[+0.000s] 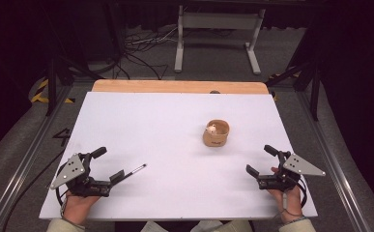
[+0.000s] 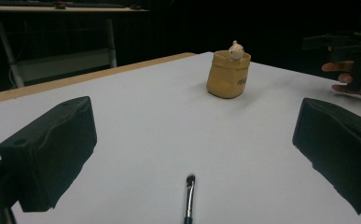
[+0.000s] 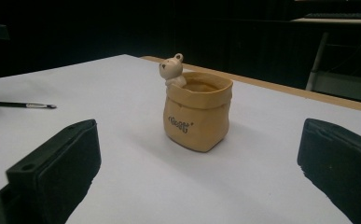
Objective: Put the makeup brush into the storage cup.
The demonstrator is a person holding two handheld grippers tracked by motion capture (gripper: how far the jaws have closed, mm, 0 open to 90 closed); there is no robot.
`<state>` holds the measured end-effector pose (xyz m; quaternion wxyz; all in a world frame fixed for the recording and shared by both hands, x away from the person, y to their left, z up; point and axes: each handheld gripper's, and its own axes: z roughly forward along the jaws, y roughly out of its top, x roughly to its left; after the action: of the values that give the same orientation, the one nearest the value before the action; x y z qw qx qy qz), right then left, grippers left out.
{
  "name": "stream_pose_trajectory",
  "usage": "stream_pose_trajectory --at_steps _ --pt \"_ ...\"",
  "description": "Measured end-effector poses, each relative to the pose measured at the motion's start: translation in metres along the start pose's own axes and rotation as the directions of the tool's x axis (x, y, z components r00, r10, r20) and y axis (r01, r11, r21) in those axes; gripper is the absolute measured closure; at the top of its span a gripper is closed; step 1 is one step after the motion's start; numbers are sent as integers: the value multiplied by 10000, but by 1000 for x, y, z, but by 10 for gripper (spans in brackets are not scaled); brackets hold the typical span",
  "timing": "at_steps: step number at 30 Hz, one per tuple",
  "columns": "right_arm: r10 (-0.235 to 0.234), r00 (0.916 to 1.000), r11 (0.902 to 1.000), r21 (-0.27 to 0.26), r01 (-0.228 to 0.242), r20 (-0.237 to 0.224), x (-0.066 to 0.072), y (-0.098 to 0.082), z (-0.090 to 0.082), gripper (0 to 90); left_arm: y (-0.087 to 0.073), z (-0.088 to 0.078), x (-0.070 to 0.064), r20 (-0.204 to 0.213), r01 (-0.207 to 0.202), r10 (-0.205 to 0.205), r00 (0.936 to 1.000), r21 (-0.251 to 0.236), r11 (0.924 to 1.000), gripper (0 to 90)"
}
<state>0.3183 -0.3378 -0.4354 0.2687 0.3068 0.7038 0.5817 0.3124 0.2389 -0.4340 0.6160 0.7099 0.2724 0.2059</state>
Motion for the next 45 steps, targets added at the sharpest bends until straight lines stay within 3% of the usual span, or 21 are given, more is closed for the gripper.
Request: stream_pose_trajectory --at_steps 10,15,19,22,25,26,29,33,34,36,37,38,39,40,41,42,45 --pt "52 9999 9999 -130 -54 -141 1 2 0 0 14 13 -2 360 -126 116 9993 268 9996 1" --pt "84 9997 9999 -112 -87 -248 2 2 0 0 18 14 -1 268 -56 47 9996 318 9995 1" --pt "50 9998 9999 -149 -53 -205 2 3 -1 0 23 16 0 137 -63 48 9999 1086 9941 7" --pt "120 9997 9998 -143 -123 -224 2 4 -2 0 28 17 2 -45 75 -69 10000 1703 9854 11" --pt "105 9997 9999 -114 -107 -228 2 4 -1 0 33 17 3 -147 84 -56 9999 1992 9799 14" --pt "100 9997 9999 -94 -102 -242 3 4 -1 0 38 18 4 -218 74 -24 9998 2335 9723 14" --pt "185 9994 9998 -117 -189 -306 3 5 -2 0 42 19 5 -93 168 -149 9998 2581 9660 21" --pt "411 9982 9988 -235 -422 -448 2 6 -3 0 50 24 4 -37 235 -236 9997 3282 9443 34" --pt "411 9982 9988 -235 -422 -448 2 6 -3 0 50 24 4 -37 235 -236 9997 3282 9443 34" --pt "460 9978 9988 -136 -467 -483 1 6 -4 0 55 28 3 37 71 -93 10000 3902 9207 34" --pt "460 9978 9988 -136 -467 -483 1 6 -4 0 55 28 3 37 71 -93 10000 3902 9207 34" --pt "550 9970 9984 -120 -557 -541 0 5 -4 0 56 29 3 117 -21 -30 9999 4133 9106 34" --pt "649 9963 9978 -117 -657 -568 0 5 -4 0 57 33 2 147 -123 63 9999 4551 8903 20" --pt "660 9961 9977 -126 -668 -581 0 5 -5 0 57 34 3 167 -145 74 9998 4805 8769 22" --pt "670 9960 9976 -131 -679 -595 0 5 -5 0 56 36 3 171 -88 4 9999 4956 8685 21" --pt "686 9957 9975 -127 -695 -620 0 6 -5 0 56 36 3 171 -88 4 9999 4956 8685 21" --pt "718 9953 9973 -124 -728 -650 -1 6 -5 0 56 39 2 89 -82 41 10000 5268 8499 18"
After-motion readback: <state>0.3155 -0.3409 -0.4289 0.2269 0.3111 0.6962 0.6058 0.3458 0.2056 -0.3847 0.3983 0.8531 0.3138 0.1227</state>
